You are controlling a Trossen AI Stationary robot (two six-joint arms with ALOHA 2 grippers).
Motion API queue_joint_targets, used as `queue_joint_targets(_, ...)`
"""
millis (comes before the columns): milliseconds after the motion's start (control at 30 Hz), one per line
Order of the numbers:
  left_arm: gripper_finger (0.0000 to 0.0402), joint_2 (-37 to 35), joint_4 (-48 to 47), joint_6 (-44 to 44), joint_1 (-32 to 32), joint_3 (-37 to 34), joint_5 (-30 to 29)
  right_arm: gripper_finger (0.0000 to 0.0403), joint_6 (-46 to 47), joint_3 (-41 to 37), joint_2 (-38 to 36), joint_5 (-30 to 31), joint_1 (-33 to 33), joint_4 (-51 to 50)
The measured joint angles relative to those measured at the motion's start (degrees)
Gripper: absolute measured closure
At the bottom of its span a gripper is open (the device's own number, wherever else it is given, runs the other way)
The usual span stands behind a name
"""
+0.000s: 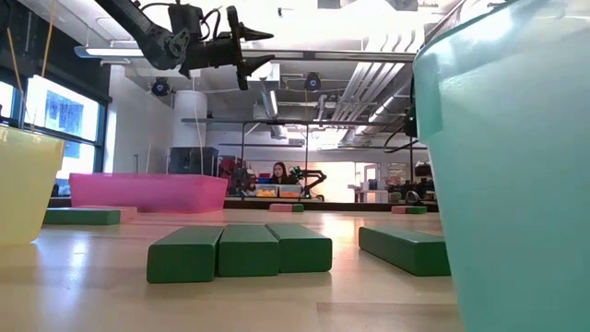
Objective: Sort blocks
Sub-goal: Put the violet block into the pink bin
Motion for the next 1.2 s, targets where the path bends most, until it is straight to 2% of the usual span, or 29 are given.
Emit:
queue_joint_targets(767, 0.0188, 0.0, 0.0, -0.1, 0.0, 0.0, 0.0, 0.0403, -8.0, 0.0, -0.2, -7.1, 1.9, -4.4)
queue_joint_targets(1067, 0.0188, 0.0, 0.0, -0.2, 0.0, 0.0, 0.0, 0.0403, -16.3, 0.1, -0.2, -13.4, 7.4, -4.4)
queue_joint_targets(1200, 0.0188, 0.0, 0.0, -0.7, 0.0, 0.0, 0.0, 0.0403, -20.2, 0.1, -0.2, -19.3, 10.3, -5.3)
